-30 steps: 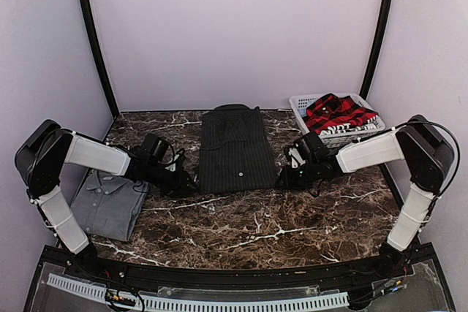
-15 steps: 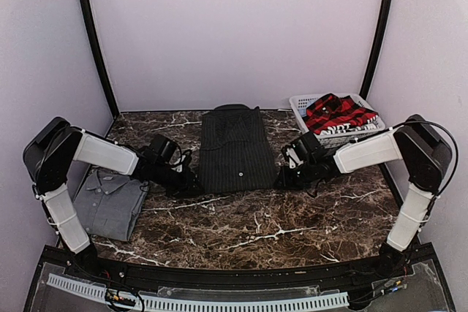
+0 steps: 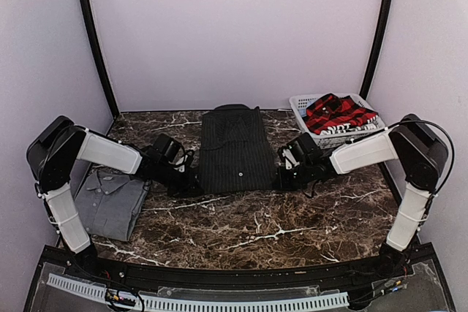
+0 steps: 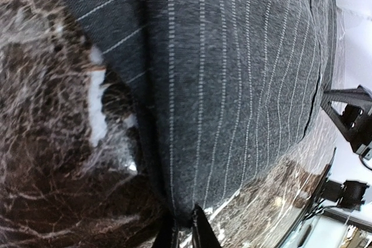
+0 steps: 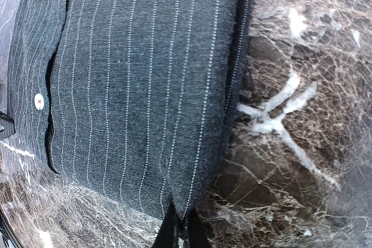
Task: Fold and stack the long sleeve shirts
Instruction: Move the 2/3-rectangle-folded shirt to the center of the board, then pick up the 2/3-rectangle-folded shirt from the center of the board, then fold the 2/3-rectangle-folded shirt at the center of the board, then move the square-folded shirt to the center of the board.
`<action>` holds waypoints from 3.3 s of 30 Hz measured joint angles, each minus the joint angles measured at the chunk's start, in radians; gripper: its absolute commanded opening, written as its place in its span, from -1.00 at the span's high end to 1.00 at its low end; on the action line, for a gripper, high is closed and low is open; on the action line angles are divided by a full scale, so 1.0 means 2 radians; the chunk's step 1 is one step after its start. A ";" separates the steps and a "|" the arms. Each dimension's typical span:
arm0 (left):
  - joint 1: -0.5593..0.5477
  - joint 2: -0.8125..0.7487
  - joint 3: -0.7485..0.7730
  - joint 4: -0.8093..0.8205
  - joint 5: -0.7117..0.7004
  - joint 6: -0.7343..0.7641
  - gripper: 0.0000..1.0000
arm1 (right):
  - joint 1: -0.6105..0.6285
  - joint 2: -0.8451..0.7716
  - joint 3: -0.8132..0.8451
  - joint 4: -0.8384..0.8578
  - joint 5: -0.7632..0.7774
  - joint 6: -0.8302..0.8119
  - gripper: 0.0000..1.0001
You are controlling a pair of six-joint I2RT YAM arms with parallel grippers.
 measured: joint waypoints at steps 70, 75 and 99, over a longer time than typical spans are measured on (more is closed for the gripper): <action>0.090 0.167 0.246 -0.073 0.081 0.051 1.00 | -0.066 0.134 0.196 -0.035 -0.041 0.024 1.00; 0.075 0.027 0.096 -0.062 0.065 0.036 1.00 | -0.006 0.050 0.099 -0.039 -0.031 0.038 1.00; 0.093 0.097 0.176 -0.013 0.065 0.026 1.00 | -0.055 0.052 0.138 -0.023 -0.010 0.045 1.00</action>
